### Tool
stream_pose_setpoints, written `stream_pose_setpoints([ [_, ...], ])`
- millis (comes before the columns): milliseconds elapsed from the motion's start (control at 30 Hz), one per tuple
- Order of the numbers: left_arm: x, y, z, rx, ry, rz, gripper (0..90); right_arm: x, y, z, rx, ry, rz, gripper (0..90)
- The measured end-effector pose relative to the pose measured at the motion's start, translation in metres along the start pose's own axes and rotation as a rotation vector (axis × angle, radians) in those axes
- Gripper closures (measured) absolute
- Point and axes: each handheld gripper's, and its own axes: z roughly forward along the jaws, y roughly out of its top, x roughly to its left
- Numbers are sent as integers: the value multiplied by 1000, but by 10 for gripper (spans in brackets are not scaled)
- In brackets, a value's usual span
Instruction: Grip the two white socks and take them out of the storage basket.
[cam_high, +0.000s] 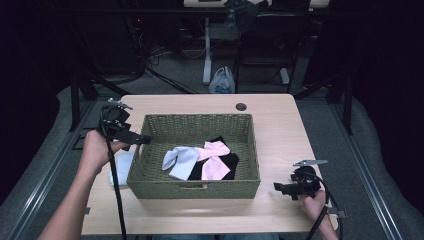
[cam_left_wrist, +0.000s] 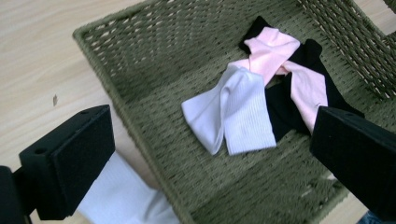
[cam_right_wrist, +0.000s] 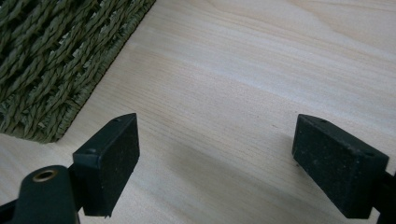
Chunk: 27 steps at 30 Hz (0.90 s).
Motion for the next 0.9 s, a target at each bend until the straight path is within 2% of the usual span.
stream_pose_setpoints([
  [133,-10,11,13,-7,-8,30,2,0,0,0,3,1,-4,147],
  [267,-16,17,26,9,-11,50,3,-1,0,-1,0,6,3,146],
  [467,-19,22,42,12,-9,57,6,-1,-1,-2,-10,8,0,146],
  [600,-20,25,60,23,-29,44,27,-1,-1,-2,-11,9,2,146],
  [633,-20,25,60,23,-29,44,36,0,-1,-2,-12,10,1,146],
  [667,-21,25,68,21,-27,36,42,0,-1,-2,-12,12,1,146],
  [833,-19,23,91,43,-53,22,115,0,-1,-2,-13,12,2,146],
  [867,-19,23,91,43,-53,22,139,0,-1,-2,-13,12,2,146],
  [900,-19,22,99,59,-53,10,151,-1,-1,-2,-9,15,0,147],
])
